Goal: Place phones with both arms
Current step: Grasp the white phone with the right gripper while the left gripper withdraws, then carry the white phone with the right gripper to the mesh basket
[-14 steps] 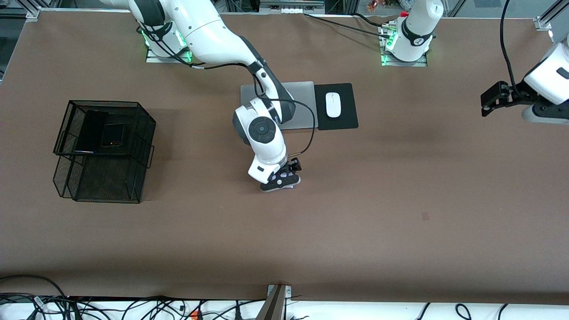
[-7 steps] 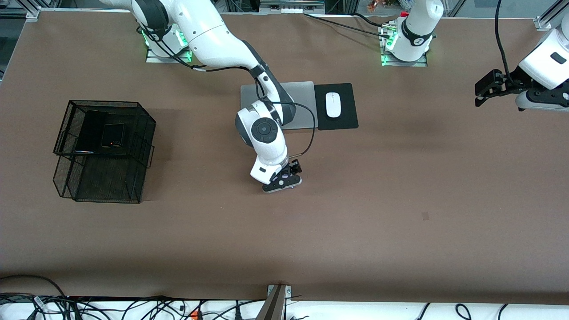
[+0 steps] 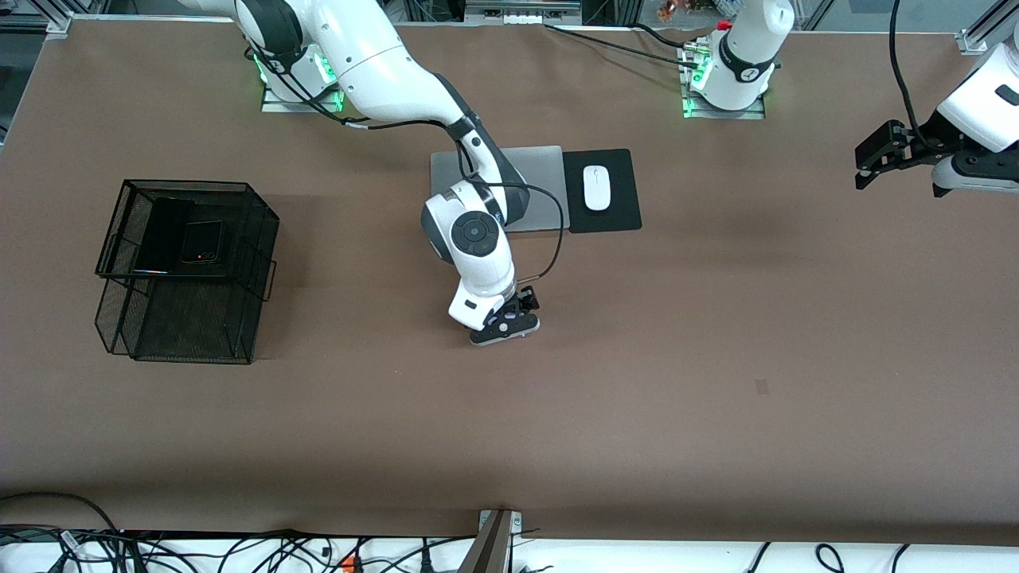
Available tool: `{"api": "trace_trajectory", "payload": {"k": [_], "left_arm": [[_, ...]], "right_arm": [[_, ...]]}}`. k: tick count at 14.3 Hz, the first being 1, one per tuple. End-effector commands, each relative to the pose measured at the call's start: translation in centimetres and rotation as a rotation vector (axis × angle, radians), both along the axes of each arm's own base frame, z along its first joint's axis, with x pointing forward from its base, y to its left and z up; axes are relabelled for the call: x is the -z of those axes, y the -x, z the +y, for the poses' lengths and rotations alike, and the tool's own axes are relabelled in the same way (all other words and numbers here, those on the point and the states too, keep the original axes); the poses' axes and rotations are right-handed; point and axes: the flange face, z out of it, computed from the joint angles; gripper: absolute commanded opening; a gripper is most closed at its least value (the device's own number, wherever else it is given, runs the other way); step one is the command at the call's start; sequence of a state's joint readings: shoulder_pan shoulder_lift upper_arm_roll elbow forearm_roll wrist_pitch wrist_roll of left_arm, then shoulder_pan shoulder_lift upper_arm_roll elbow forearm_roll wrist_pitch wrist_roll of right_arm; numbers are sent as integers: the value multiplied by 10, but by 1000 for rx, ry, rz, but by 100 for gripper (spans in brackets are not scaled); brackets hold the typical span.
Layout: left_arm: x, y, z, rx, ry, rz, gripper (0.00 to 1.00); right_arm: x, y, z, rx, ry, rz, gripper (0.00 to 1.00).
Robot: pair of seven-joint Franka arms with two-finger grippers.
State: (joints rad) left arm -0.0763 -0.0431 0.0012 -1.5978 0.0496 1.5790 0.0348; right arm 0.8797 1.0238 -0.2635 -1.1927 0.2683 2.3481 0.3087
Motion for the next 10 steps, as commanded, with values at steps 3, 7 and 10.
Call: {"api": "trace_trajectory", "payload": {"k": [3, 7, 10], "left_arm": [[-8, -8, 2, 1, 29, -21, 100], [-9, -9, 2, 3, 28, -22, 100], [-7, -10, 1, 1, 29, -18, 100]], "right_arm": [[9, 2, 4, 44, -6, 1, 100], [8, 2, 4, 55, -11, -3, 100], [7, 1, 4, 53, -13, -4, 100]]}}
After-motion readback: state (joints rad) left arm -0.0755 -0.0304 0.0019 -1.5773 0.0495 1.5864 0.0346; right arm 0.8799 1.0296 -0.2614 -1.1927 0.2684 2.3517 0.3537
